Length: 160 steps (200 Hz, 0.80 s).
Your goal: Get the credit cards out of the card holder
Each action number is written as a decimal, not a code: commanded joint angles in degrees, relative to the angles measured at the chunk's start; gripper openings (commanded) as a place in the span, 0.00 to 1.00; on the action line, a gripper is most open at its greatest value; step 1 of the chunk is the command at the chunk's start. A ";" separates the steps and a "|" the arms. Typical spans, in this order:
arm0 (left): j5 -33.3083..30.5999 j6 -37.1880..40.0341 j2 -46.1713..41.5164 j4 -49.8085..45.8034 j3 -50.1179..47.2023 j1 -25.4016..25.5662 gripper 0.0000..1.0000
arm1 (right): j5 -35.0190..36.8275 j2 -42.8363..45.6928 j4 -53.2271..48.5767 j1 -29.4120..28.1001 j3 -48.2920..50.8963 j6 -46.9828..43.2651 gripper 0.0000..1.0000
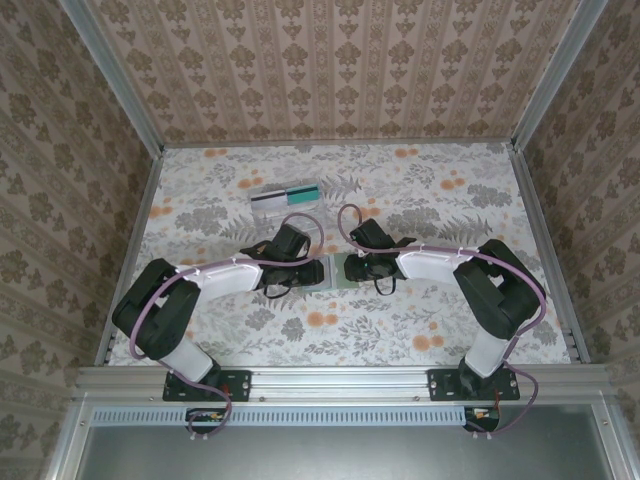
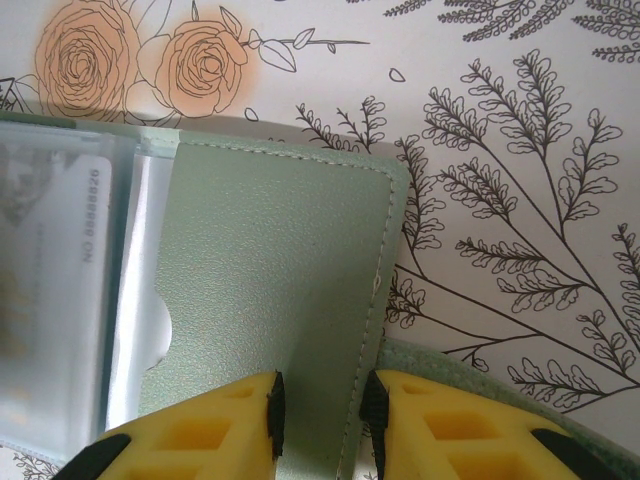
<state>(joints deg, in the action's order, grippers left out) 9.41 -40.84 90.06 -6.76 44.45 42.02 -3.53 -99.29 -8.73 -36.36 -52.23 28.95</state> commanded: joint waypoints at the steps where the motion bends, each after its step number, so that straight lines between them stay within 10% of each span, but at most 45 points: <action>1: 1.80 0.16 -0.82 1.74 0.47 0.52 0.44 | -1.79 -0.65 0.83 -0.29 1.07 0.93 0.32; 160: 6.39 -1.77 -2.87 6.84 1.90 2.25 0.45 | -1.43 0.93 1.20 -0.13 1.93 1.13 0.32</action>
<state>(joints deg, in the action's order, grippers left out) 13.89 -41.45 88.42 -1.93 44.49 43.62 -3.68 -99.26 -7.46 -36.38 -51.81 28.97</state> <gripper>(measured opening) 0.443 0.324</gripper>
